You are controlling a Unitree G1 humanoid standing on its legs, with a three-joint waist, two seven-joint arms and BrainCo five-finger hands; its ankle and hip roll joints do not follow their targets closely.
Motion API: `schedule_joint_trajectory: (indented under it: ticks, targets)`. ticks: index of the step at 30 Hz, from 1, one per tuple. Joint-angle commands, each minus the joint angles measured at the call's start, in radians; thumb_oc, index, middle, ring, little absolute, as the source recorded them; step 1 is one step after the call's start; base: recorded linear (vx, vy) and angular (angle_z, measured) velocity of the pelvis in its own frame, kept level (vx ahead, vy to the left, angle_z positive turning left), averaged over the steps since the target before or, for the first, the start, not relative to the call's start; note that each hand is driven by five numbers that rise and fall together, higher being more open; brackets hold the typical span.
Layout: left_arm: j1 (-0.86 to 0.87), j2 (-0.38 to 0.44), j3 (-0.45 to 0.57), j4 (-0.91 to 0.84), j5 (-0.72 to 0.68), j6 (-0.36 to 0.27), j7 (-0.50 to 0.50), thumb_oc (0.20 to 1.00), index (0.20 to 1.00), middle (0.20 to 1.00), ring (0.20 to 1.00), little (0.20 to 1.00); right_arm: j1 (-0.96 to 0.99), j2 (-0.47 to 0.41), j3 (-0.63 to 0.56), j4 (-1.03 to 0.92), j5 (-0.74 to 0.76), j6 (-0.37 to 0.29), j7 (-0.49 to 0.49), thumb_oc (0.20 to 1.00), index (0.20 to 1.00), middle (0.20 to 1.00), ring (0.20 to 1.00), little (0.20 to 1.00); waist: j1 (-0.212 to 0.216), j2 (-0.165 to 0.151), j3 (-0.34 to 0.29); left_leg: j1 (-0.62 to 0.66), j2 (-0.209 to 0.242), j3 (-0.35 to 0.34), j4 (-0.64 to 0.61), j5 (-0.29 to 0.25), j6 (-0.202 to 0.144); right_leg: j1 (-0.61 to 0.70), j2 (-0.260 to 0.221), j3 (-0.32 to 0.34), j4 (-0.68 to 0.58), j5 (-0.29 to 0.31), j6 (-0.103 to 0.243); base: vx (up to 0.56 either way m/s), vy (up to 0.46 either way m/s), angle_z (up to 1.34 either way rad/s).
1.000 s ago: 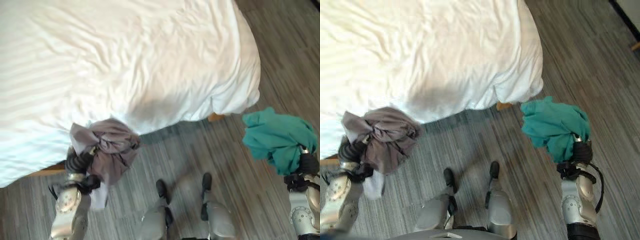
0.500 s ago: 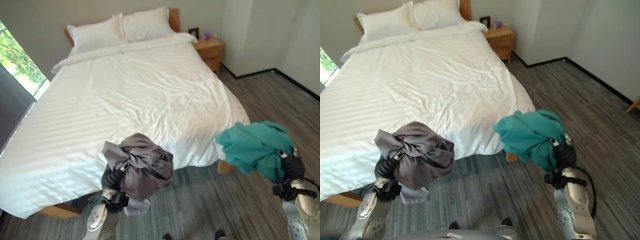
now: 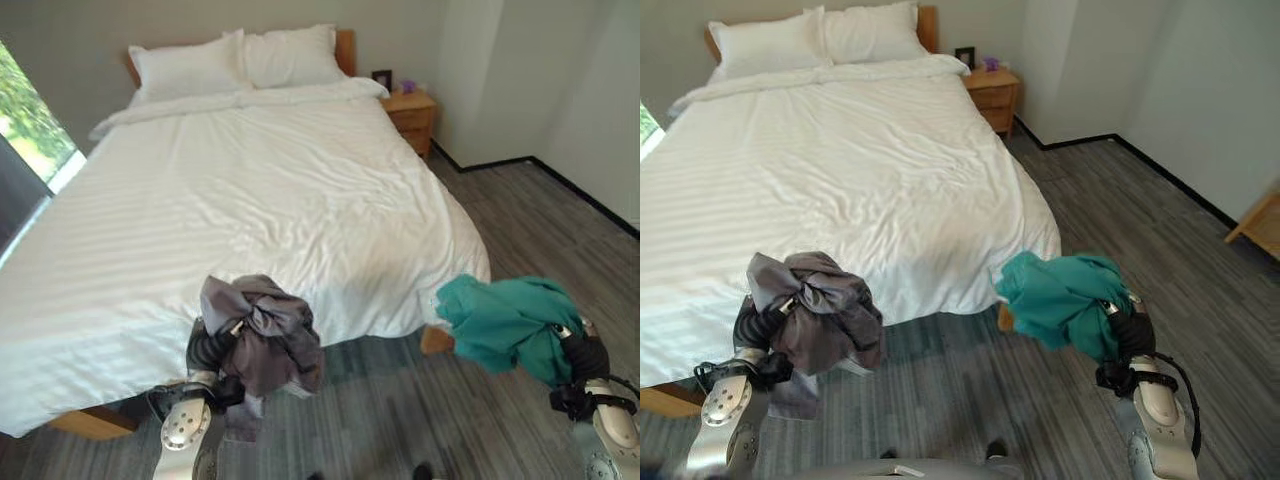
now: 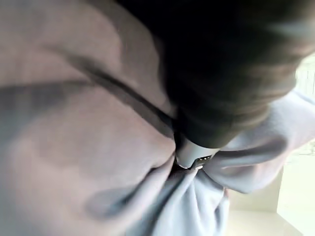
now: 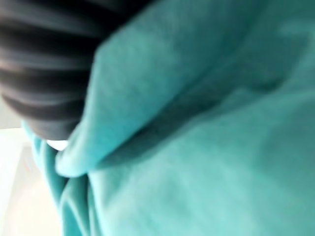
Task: Pick up bed clothes into laundry basket.
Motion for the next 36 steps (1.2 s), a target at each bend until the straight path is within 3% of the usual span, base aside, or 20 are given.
schedule_joint_trajectory:
  ticks: [1,3,4,6,7,8,9,10,11,12,13,15,17,18,20,24,28,33,35,36]
  targets:
    - [-0.19,0.116,0.021,-0.034,0.022,-0.106,0.009,0.2,0.2,0.2,0.2,0.2,-0.109,-0.011,-0.087,-0.071,0.005,-0.095,-0.029,0.2,0.2,0.2,0.2,0.2,-0.052,-0.012,0.05,0.127,-0.013,0.069,0.02,-0.123,0.006,-0.018,-0.023,0.081,0.061,-0.003,0.044,-0.02,-0.15,-0.11]
    - [-0.227,0.134,0.055,-0.042,0.015,-0.127,0.034,0.2,0.2,0.2,0.2,0.2,-0.081,-0.029,-0.155,-0.062,-0.017,-0.106,-0.053,0.2,0.2,0.2,0.2,0.2,-0.104,-0.004,0.055,0.144,0.008,0.133,0.025,-0.112,-0.014,-0.042,0.006,0.141,0.047,0.002,0.036,-0.01,-0.217,-0.6]
    - [-0.233,0.136,0.087,-0.045,0.001,-0.138,0.03,0.2,0.2,0.2,0.2,0.2,-0.049,-0.039,-0.202,-0.057,-0.025,-0.111,-0.058,0.2,0.2,0.2,0.2,0.2,-0.135,-0.004,0.054,0.152,0.032,0.201,0.093,-0.135,-0.031,-0.049,0.034,0.186,0.034,0.0,0.027,0.01,-0.242,-1.33]
    - [-0.241,0.139,0.095,-0.049,-0.003,-0.144,0.033,0.2,0.2,0.2,0.2,0.2,-0.053,-0.048,-0.214,-0.043,-0.025,-0.115,-0.064,0.2,0.2,0.2,0.2,0.2,-0.146,-0.006,0.054,0.146,0.05,0.226,0.16,-0.146,-0.038,-0.05,0.049,0.212,0.035,-0.003,0.02,0.04,-0.171,-1.52]
    - [-0.248,0.152,0.116,-0.057,-0.014,-0.156,0.044,0.2,0.2,0.2,0.2,0.2,-0.06,-0.069,-0.243,-0.023,-0.015,-0.129,-0.08,0.2,0.2,0.2,0.2,0.2,-0.151,-0.012,0.077,0.113,0.065,0.171,0.304,-0.104,-0.056,-0.059,0.099,0.305,0.049,-0.004,-0.004,0.05,-0.074,-1.35]
    - [-0.248,0.153,0.122,-0.065,-0.021,-0.159,0.055,0.2,0.2,0.2,0.2,0.2,-0.066,-0.07,-0.243,-0.016,-0.005,-0.139,-0.091,0.2,0.2,0.2,0.2,0.2,-0.131,-0.012,0.086,0.092,0.013,0.048,0.302,-0.103,-0.041,-0.067,0.117,0.355,0.058,-0.002,-0.01,0.1,-0.087,-1.58]
    - [-0.249,0.141,0.129,-0.061,-0.025,-0.167,0.066,0.2,0.2,0.2,0.2,0.2,-0.07,-0.063,-0.235,-0.011,0.019,-0.142,-0.082,0.2,0.2,0.2,0.2,0.2,-0.112,-0.025,0.086,0.052,-0.052,-0.105,0.241,-0.158,-0.01,-0.063,0.12,0.437,0.053,0.0,-0.003,0.04,-0.006,-2.85]
    - [-0.25,0.142,0.129,-0.06,-0.025,-0.167,0.066,0.2,0.2,0.2,0.2,0.2,-0.071,-0.062,-0.235,-0.011,0.02,-0.142,-0.082,0.2,0.2,0.2,0.2,0.2,-0.11,-0.03,0.083,0.048,-0.057,-0.102,0.235,-0.149,-0.009,-0.068,0.116,0.44,0.051,0.006,-0.002,0.1,0.006,-3.44]
    - [-0.247,0.142,0.128,-0.065,-0.027,-0.175,0.067,0.2,0.2,0.2,0.2,0.2,-0.072,-0.055,-0.23,-0.012,0.028,-0.144,-0.076,0.2,0.2,0.2,0.2,0.2,-0.102,-0.024,0.09,0.003,-0.099,-0.227,0.193,-0.166,0.005,-0.059,0.118,0.508,0.039,0.018,0.006,0.07,0.036,-3.38]
    - [-0.249,0.143,0.119,-0.067,-0.027,-0.178,0.069,0.2,0.2,0.2,0.2,0.2,-0.082,-0.052,-0.211,-0.01,0.021,-0.146,-0.079,0.2,0.2,0.2,0.2,0.2,-0.084,-0.014,0.102,-0.036,-0.14,-0.307,0.165,-0.134,0.017,-0.056,0.134,0.552,0.043,0.025,0.004,0.15,0.196,-2.91]
    - [-0.253,0.139,0.124,-0.062,-0.025,-0.179,0.059,0.2,0.2,0.2,0.2,0.2,-0.057,-0.013,-0.194,-0.049,0.013,-0.127,-0.048,0.2,0.2,0.2,0.2,0.2,-0.101,0.019,0.117,-0.014,-0.146,-0.263,0.131,-0.129,0.036,-0.045,0.14,0.584,0.044,0.003,0.015,0.07,0.234,-3.11]
    - [-0.249,0.137,0.128,-0.053,-0.023,-0.182,0.058,0.2,0.2,0.2,0.2,0.2,-0.055,-0.006,-0.186,-0.044,0.009,-0.126,-0.038,0.2,0.2,0.2,0.2,0.2,-0.092,0.023,0.116,0.006,-0.152,-0.243,0.097,-0.118,0.042,-0.051,0.14,0.593,0.047,0.011,0.017,0.05,0.197,-2.24]
    - [-0.242,0.149,0.128,-0.054,-0.001,-0.173,0.058,0.2,0.2,0.2,0.2,0.2,-0.043,0.046,-0.163,-0.041,0.001,-0.119,-0.034,0.2,0.2,0.2,0.2,0.2,-0.081,0.041,0.146,0.028,-0.152,-0.189,0.055,-0.104,0.059,-0.108,0.123,0.497,0.152,-0.019,0.033,-0.03,0.128,-0.37]
    - [-0.236,0.153,0.139,-0.057,-0.001,-0.172,0.066,0.2,0.2,0.2,0.2,0.2,-0.052,0.047,-0.136,-0.031,-0.013,-0.118,-0.035,0.2,0.2,0.2,0.2,0.2,-0.026,0.052,0.162,0.033,-0.132,-0.133,0.057,-0.109,0.054,-0.131,0.051,0.268,0.184,-0.054,0.029,-0.13,0.006,-0.07]
    - [-0.235,0.143,0.138,-0.041,-0.019,-0.164,0.06,0.2,0.2,0.2,0.2,0.2,-0.062,0.05,-0.1,-0.036,-0.019,-0.1,-0.019,0.2,0.2,0.2,0.2,0.2,-0.026,0.054,0.157,0.036,-0.129,-0.116,0.04,-0.095,0.051,-0.127,0.006,0.121,0.198,-0.06,0.012,-0.06,-0.008,-1.04]
    - [-0.206,0.115,0.131,-0.027,-0.044,-0.148,0.047,0.2,0.2,0.2,0.2,0.2,-0.096,0.039,-0.08,-0.03,-0.012,-0.092,-0.012,0.2,0.2,0.2,0.2,0.2,0.001,0.046,0.139,0.062,-0.131,-0.075,0.021,-0.104,0.057,-0.097,-0.007,0.06,0.148,-0.041,0.015,0.05,-0.023,0.08]
    - [-0.207,0.096,0.123,-0.023,-0.049,-0.141,0.041,0.2,0.2,0.2,0.2,0.2,-0.106,0.018,-0.067,-0.019,-0.02,-0.083,-0.012,0.2,0.2,0.2,0.2,0.2,0.015,0.038,0.12,0.061,-0.129,-0.078,0.019,-0.099,0.046,-0.049,0.019,0.085,0.066,-0.036,0.011,0.08,-0.09,-0.09]
    - [-0.225,0.089,0.103,-0.008,-0.056,-0.137,0.046,0.2,0.2,0.2,0.2,0.2,-0.082,0.002,-0.091,-0.037,-0.007,-0.076,-0.019,0.2,0.2,0.2,0.2,0.2,-0.003,0.041,0.129,0.068,-0.104,-0.083,0.028,-0.098,0.029,-0.05,0.044,0.096,0.103,-0.069,-0.01,0.05,-0.133,0.08]
    - [-0.224,0.087,0.103,-0.006,-0.063,-0.138,0.043,0.2,0.2,0.2,0.2,0.2,-0.071,-0.003,-0.102,-0.053,-0.004,-0.077,-0.013,0.2,0.2,0.2,0.2,0.2,-0.013,0.039,0.138,0.062,-0.085,-0.079,0.073,-0.11,0.016,-0.054,0.056,0.104,0.12,-0.084,-0.023,0.05,-0.237,0.02]
    - [-0.232,0.086,0.109,0.002,-0.068,-0.138,0.047,0.2,0.2,0.2,0.2,0.2,-0.063,-0.006,-0.11,-0.069,0.002,-0.079,-0.009,0.2,0.2,0.2,0.2,0.2,-0.02,0.03,0.15,0.042,-0.063,-0.065,0.181,-0.136,-0.002,-0.043,0.068,0.117,0.122,-0.093,-0.038,0.05,-0.247,-0.05]
